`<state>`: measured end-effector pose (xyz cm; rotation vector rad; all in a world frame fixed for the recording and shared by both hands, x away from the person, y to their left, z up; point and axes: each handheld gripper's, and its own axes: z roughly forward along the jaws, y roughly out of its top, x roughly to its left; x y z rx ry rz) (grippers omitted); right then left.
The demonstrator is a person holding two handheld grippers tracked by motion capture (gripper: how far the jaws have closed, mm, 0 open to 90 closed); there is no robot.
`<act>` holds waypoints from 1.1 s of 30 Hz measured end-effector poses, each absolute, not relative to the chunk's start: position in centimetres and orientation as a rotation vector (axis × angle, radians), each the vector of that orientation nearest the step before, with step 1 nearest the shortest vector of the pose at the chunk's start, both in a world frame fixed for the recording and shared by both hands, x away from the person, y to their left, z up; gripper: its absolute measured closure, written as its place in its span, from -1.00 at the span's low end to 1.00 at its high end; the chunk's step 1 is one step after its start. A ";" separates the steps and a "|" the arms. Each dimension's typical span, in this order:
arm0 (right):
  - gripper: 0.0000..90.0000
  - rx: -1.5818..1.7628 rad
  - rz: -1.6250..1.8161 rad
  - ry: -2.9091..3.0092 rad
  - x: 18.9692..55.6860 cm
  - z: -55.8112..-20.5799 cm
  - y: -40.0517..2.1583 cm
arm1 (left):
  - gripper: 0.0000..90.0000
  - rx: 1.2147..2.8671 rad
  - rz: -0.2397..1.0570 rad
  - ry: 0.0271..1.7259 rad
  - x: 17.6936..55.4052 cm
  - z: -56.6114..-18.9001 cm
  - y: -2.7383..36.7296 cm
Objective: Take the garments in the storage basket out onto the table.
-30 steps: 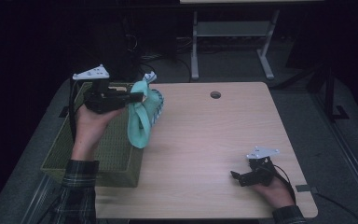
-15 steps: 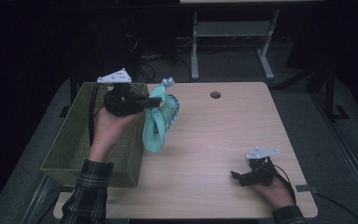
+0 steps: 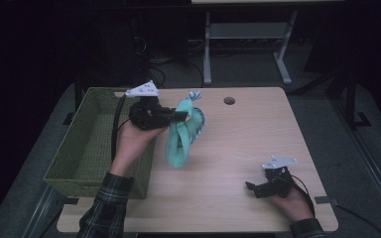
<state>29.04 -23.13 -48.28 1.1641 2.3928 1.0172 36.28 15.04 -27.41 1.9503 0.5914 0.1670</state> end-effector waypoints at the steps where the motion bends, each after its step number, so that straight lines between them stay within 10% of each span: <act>1: -0.95 1.164 1.017 2.393 29.0 -48.3 -23.1 | 0.79 1.949 0.162 0.591 36.3 -27.6 14.9; 33: -0.95 1.154 1.015 2.395 29.1 -48.3 -23.2 | 0.79 2.062 0.011 0.543 35.3 -35.8 7.5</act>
